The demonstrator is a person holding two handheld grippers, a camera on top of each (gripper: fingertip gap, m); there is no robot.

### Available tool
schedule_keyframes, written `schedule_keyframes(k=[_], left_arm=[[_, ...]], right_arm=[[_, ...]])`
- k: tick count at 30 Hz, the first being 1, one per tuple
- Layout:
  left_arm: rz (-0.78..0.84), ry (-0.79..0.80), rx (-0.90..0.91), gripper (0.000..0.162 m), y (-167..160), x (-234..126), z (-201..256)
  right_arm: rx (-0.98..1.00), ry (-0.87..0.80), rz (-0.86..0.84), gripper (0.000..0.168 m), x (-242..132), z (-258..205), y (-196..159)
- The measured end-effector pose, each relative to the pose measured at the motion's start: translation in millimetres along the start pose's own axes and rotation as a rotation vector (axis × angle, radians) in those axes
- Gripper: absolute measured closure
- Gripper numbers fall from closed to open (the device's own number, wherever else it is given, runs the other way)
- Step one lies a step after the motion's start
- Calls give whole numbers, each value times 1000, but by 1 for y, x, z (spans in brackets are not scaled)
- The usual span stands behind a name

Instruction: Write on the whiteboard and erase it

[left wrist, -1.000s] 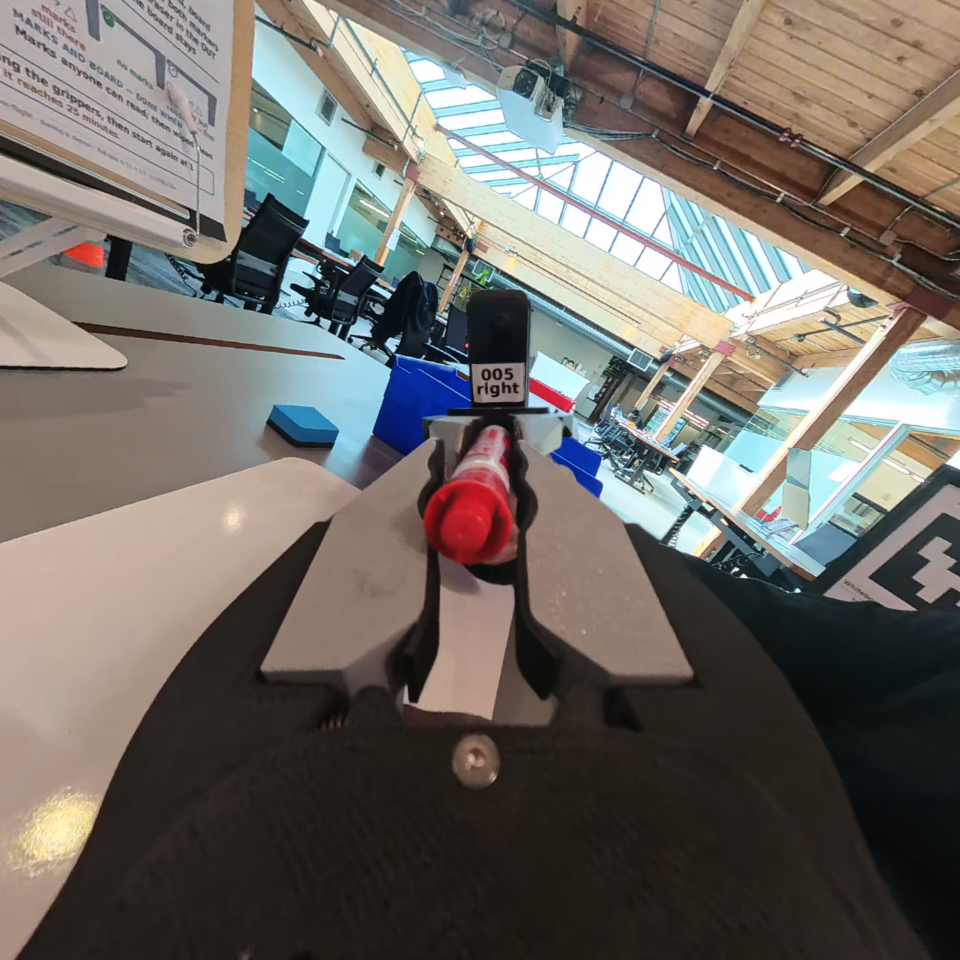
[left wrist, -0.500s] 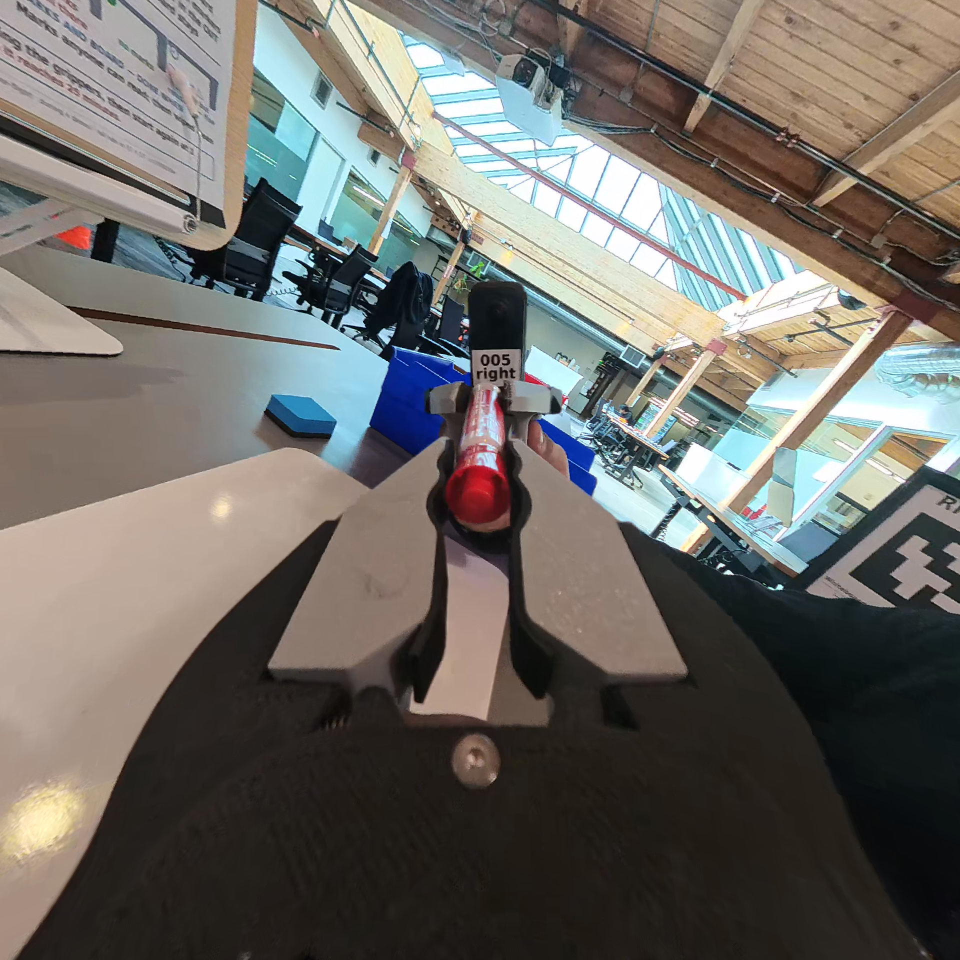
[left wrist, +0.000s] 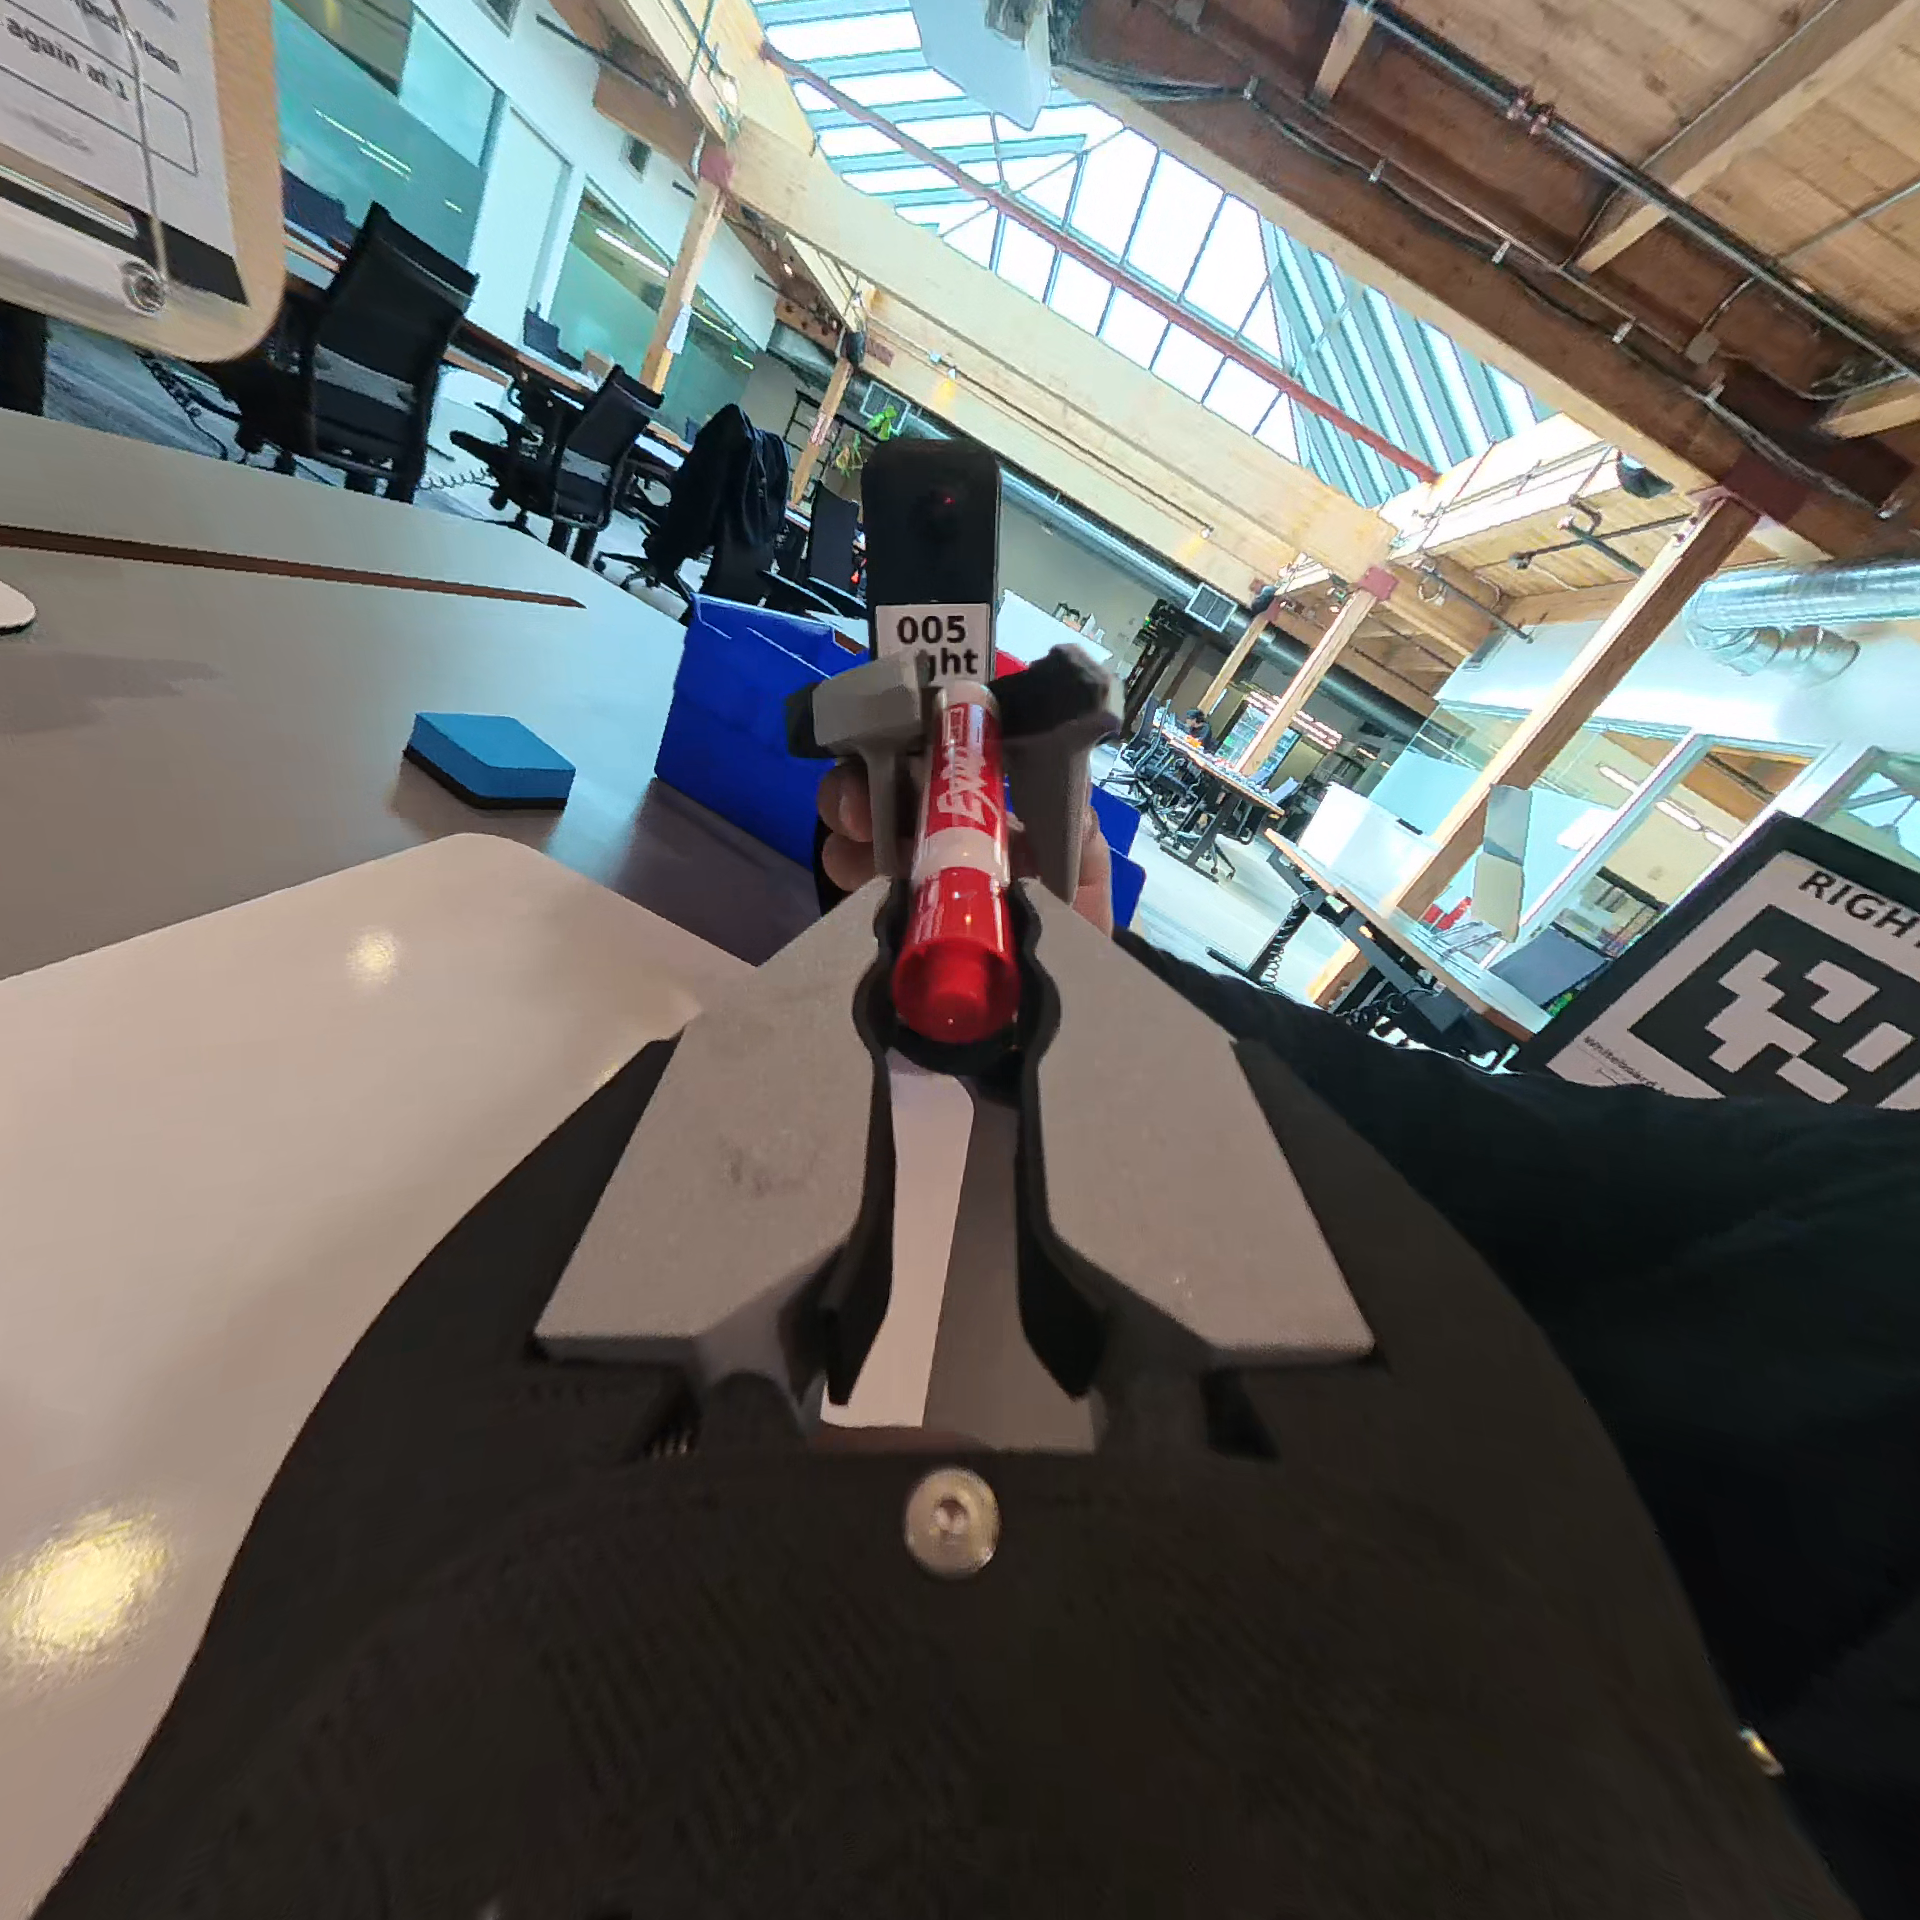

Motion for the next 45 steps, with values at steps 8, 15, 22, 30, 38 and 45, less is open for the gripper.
schedule_keyframes(k=[8,15,22,30,38,45], left_arm=[[-75,-25,17,145,-15,10,6],[-91,-36,75,146,-18,12,13],[-87,-36,85,146,-17,12,16],[-109,-28,96,146,-22,14,14],[-142,-24,122,146,-29,16,14],[-92,-45,109,146,-21,14,17]], right_arm=[[-114,-41,-11,137,11,-7,-4],[-222,-42,-151,139,18,-13,-22],[-228,-29,-179,138,19,-15,-27],[-188,-6,-126,138,19,-17,-22],[-189,-16,-82,121,20,-19,-17],[-204,-13,-88,117,22,-20,-19]])
Point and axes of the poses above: each gripper's, where its closed fingertips meet, x out along the fingers, y out of its top, z = x × y across the jaws, the point moved 3 cm from there along -x, back along the fingers, and after that the axes turned 2 degrees about z, right-handed, at the moved point
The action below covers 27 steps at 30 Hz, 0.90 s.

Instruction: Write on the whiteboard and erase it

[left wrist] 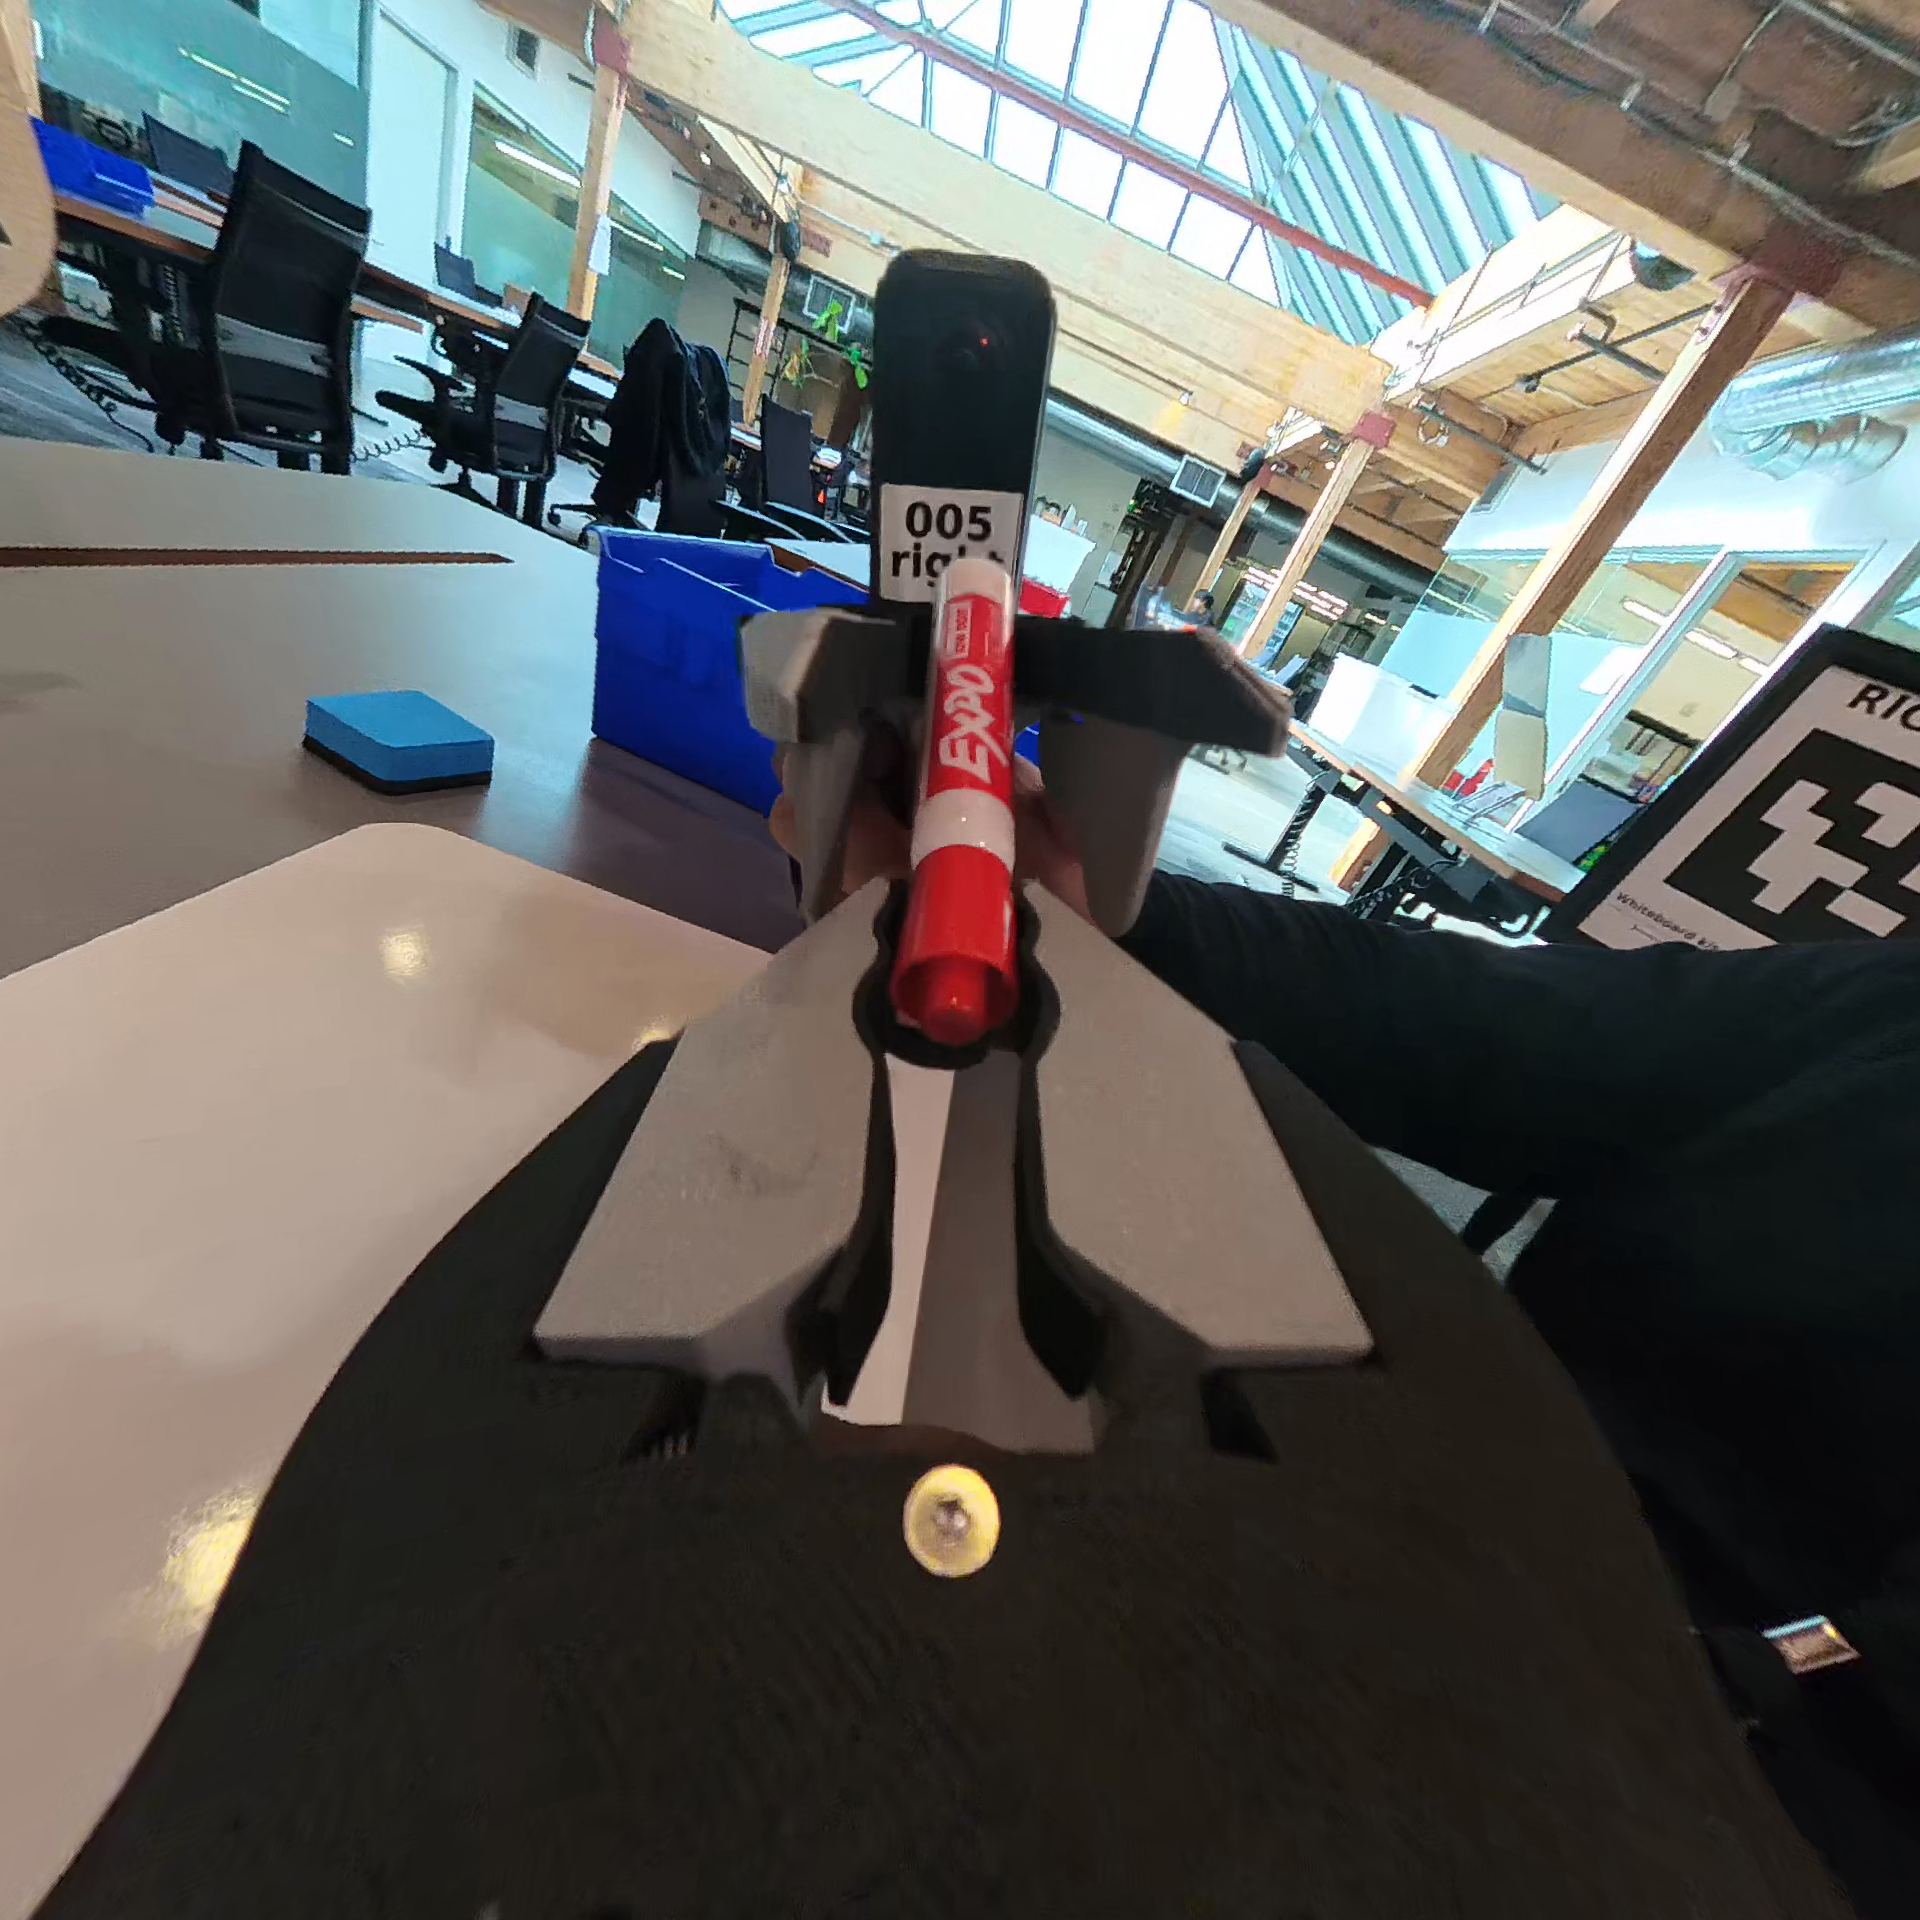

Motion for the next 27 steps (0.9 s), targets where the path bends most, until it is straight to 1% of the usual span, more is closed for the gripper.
schedule_keyframes(k=[1,3,4,5,7,10,12,14,15,17,23,27], left_arm=[[-4,-4,0,146,-1,1,1],[-64,10,47,146,-10,6,2],[-99,12,71,145,-16,9,3],[-106,11,84,146,-18,10,5],[-87,9,80,146,-13,7,5],[-40,9,37,146,-5,2,1],[-20,7,27,146,-1,0,1],[-10,3,27,146,1,-1,2],[-13,8,27,146,0,0,1],[-21,10,33,145,-1,0,1],[25,7,9,146,6,-4,0],[25,6,-2,146,6,-4,-1]], right_arm=[[8,8,-8,117,2,-1,-3],[23,24,-44,115,11,-4,-13],[3,3,-65,116,16,-3,-18],[-34,-19,-91,121,19,-2,-23],[-68,-29,-120,123,19,-2,-26],[-16,-2,-74,118,12,-2,-15],[-10,-18,-38,118,5,1,-6],[-23,-31,-42,118,0,3,-3],[-36,-37,-50,123,-1,4,-3],[-62,-32,-70,138,-1,2,-5],[-59,-32,-108,139,0,3,-10],[-58,-39,-118,139,0,4,-11]])
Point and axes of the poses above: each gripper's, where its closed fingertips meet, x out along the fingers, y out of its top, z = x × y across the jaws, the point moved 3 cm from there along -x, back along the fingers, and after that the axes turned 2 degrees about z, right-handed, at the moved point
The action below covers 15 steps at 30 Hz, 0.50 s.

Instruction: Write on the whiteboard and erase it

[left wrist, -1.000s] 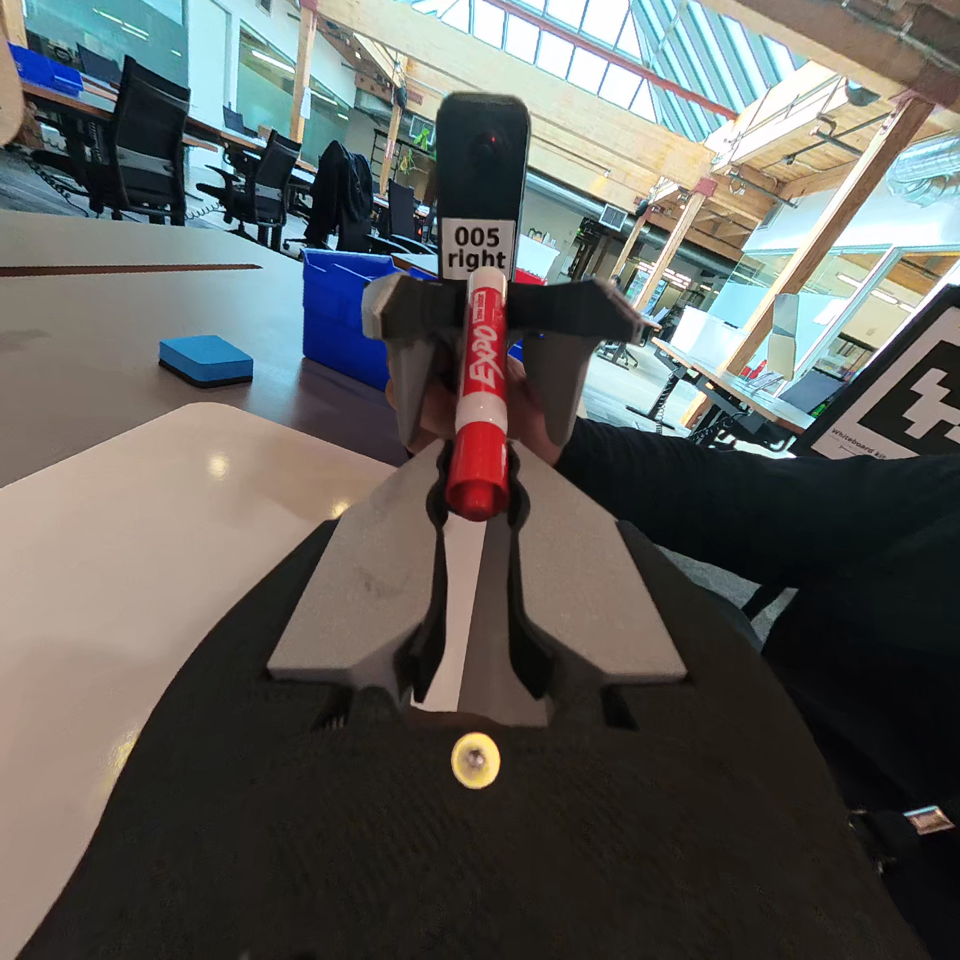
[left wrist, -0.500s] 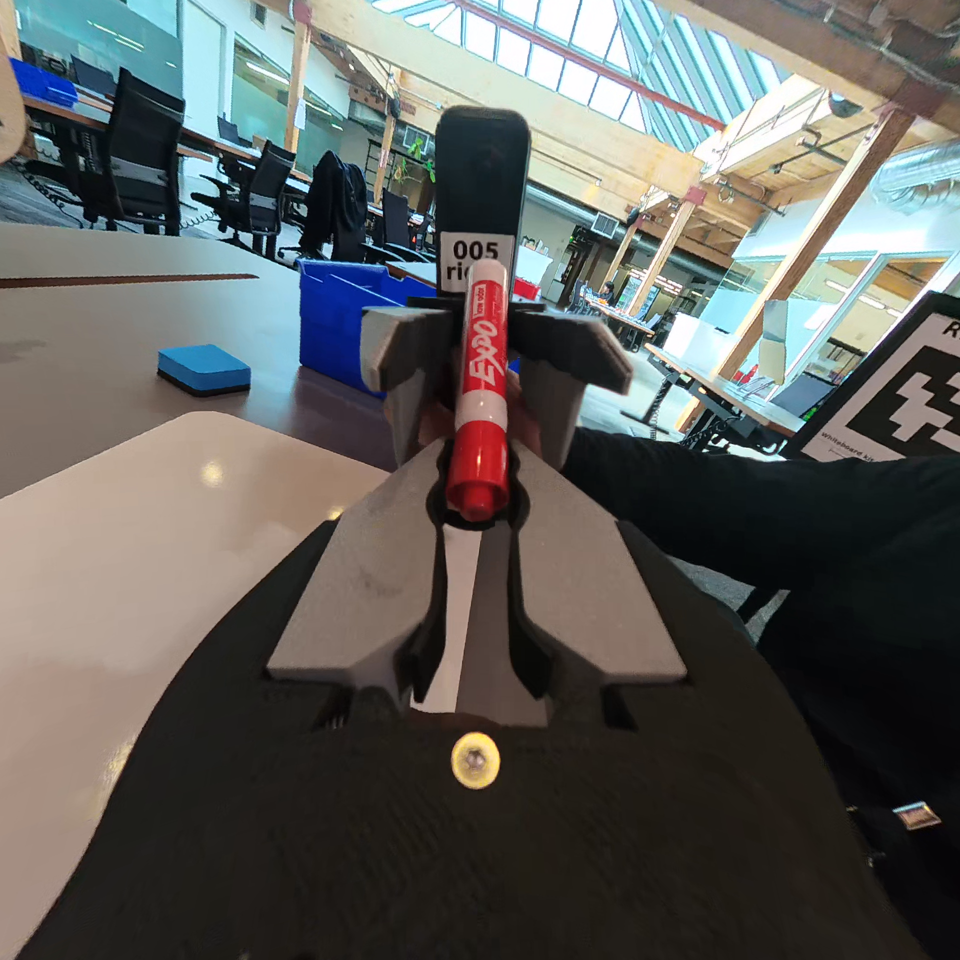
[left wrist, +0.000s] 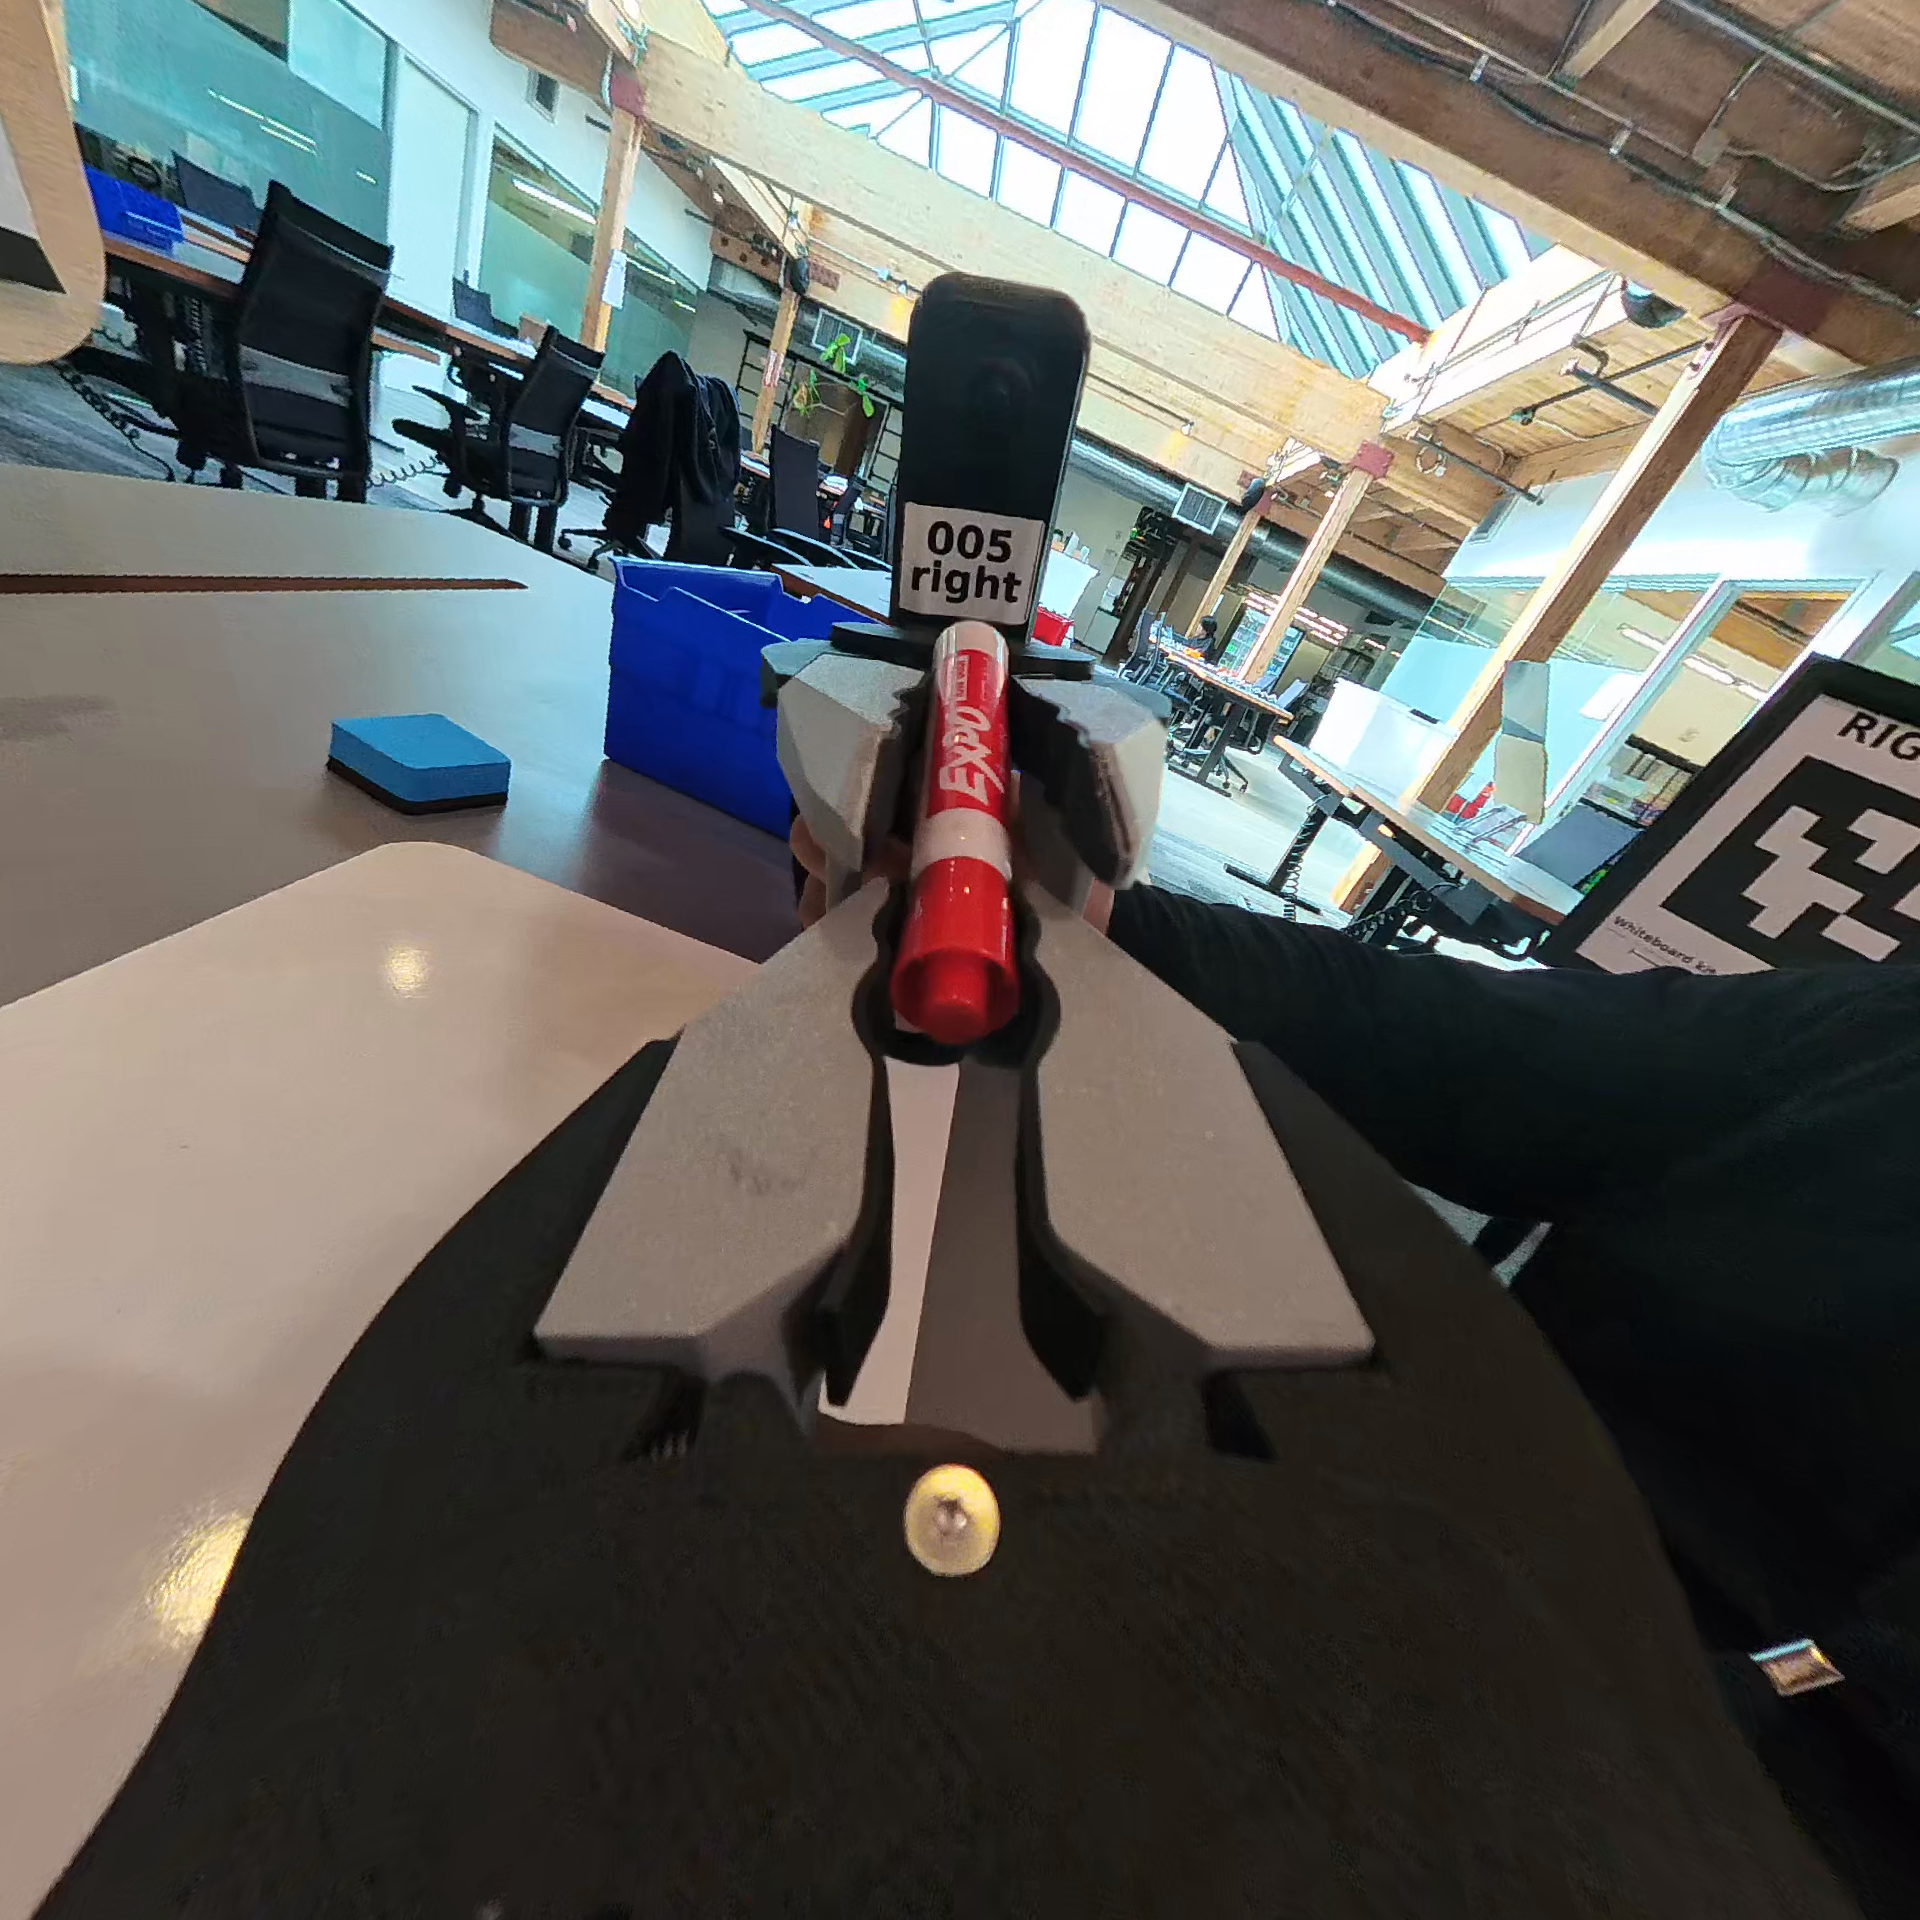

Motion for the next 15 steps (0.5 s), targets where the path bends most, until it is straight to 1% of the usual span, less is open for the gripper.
schedule_keyframes(k=[3,6,9,15], left_arm=[[-1,6,1,145,0,0,-1],[-14,12,-19,145,-3,1,-3],[-27,40,-14,139,-4,1,-7],[-19,48,4,145,-2,-2,-8]], right_arm=[[4,-4,-24,140,0,0,-2],[35,-6,-11,140,-1,2,-1],[48,-15,-10,139,-2,5,-1],[37,-37,6,140,-8,7,4]])
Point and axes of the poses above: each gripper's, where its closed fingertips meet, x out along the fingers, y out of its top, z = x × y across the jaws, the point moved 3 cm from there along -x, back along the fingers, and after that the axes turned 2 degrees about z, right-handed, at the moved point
